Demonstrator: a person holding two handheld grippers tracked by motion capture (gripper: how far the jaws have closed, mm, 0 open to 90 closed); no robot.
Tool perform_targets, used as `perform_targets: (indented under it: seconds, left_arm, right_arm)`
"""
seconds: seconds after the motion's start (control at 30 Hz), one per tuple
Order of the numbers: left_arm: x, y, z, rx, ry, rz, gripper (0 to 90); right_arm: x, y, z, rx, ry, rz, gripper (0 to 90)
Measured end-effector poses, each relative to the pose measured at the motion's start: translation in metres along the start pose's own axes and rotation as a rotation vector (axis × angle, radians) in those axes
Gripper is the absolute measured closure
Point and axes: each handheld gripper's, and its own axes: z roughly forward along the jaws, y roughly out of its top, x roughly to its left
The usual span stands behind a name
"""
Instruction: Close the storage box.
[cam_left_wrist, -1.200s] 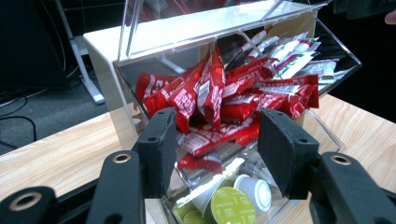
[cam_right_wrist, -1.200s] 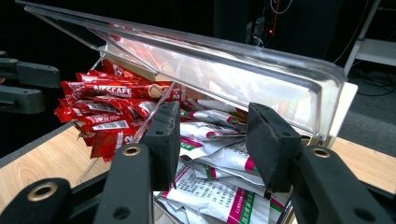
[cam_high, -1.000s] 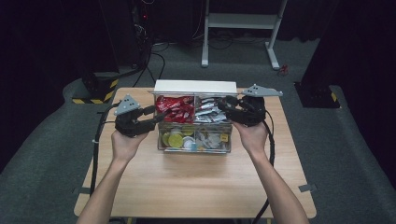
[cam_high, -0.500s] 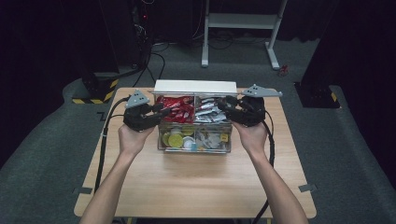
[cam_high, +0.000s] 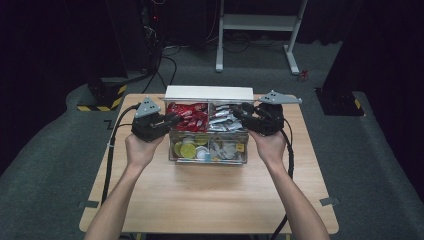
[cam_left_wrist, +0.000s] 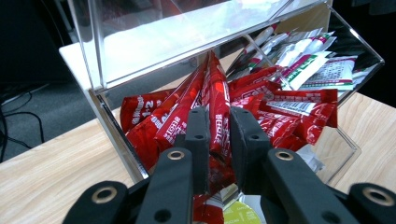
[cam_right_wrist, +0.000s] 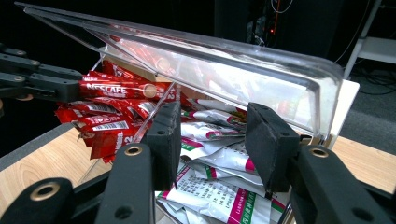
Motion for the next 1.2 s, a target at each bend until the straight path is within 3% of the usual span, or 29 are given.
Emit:
perform_targets:
  seconds: [0.7, 1.2]
  left_arm:
    - [-0.004, -0.001, -0.026, -0.039, -0.025, 0.043, 83.0]
    - [-0.004, -0.003, -0.043, -0.075, -0.046, 0.041, 85.2]
  right_arm:
    - [0.0, -0.001, 0.001, 0.005, -0.014, -0.007, 56.0]
    - [0.0, -0.001, 0.001, -0.001, -0.01, -0.003, 56.0]
